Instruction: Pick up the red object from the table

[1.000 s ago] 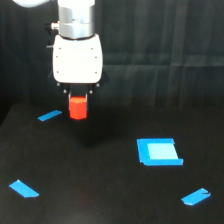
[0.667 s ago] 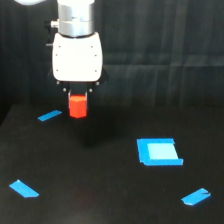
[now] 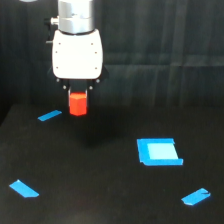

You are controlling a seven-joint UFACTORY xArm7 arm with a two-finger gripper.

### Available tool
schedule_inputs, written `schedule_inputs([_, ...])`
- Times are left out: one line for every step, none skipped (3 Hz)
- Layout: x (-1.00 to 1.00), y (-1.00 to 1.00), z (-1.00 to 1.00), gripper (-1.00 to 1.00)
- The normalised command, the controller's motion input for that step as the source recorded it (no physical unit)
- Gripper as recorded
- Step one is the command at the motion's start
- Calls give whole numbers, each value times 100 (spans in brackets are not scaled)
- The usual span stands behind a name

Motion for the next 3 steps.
schedule_inputs([3,2,28,-100])
schedule_inputs([-2,-6,26,-100])
schedule_inputs([1,-2,20,-99])
